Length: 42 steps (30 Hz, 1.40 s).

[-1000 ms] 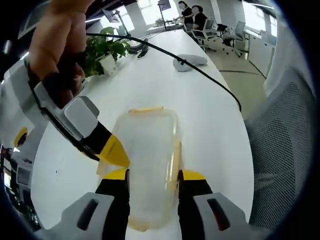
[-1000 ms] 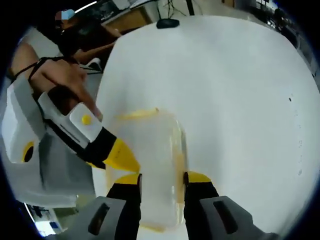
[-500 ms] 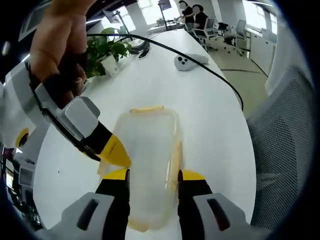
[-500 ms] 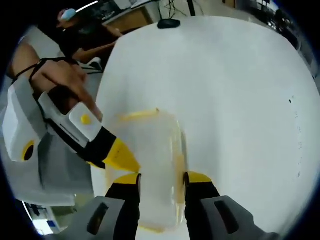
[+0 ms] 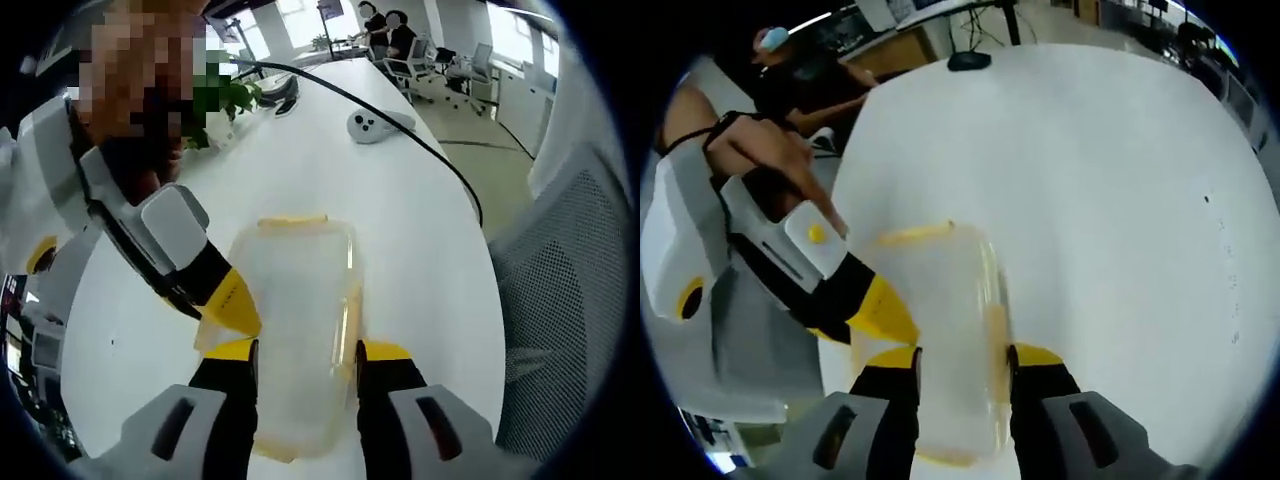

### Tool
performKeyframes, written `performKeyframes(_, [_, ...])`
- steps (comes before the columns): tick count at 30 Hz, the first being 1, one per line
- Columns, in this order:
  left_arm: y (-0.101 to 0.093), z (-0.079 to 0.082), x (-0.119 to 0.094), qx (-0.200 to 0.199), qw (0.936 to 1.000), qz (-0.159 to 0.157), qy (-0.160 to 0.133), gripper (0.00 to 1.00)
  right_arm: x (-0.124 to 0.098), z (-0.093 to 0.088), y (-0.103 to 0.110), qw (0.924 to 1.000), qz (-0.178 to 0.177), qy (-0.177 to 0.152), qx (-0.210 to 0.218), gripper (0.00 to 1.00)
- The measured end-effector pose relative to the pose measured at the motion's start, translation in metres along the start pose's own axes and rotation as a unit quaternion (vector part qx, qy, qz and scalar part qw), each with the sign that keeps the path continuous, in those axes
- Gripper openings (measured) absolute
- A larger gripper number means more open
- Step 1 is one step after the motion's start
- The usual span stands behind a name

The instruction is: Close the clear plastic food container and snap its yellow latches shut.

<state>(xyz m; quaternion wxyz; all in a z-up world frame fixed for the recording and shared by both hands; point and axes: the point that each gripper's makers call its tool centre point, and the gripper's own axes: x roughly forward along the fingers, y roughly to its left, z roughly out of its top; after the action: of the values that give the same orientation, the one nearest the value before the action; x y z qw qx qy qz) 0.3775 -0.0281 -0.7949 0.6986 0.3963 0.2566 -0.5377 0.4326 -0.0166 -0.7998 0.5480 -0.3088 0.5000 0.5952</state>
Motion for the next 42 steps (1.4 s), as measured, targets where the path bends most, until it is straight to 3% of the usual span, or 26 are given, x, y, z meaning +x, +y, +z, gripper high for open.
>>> performKeyframes(12, [0.0,0.003,-0.003,-0.017,0.9997,-0.017,-0.006,0.39,-0.002,0.001,-0.001,0.9995,-0.029,-0.005,0.013,0.34])
performKeyframes(17, [-0.002,0.003,-0.007,-0.044,0.998,-0.046,0.002,0.44,-0.004,-0.002,0.002,0.9992,-0.037,-0.01,0.008,0.44])
performKeyframes(21, [0.0,0.001,-0.011,-0.047,0.9979,-0.044,0.0,0.48,-0.009,-0.008,-0.002,0.998,-0.059,0.001,-0.024,0.45])
performKeyframes(26, [-0.002,-0.004,-0.011,-0.039,0.9977,-0.055,0.013,0.52,-0.014,-0.008,-0.002,0.9981,-0.059,-0.016,-0.008,0.48])
performKeyframes(42, [0.007,-0.003,-0.016,-0.036,0.9979,-0.05,0.017,0.61,-0.016,-0.025,0.004,0.9973,-0.073,-0.005,-0.004,0.59])
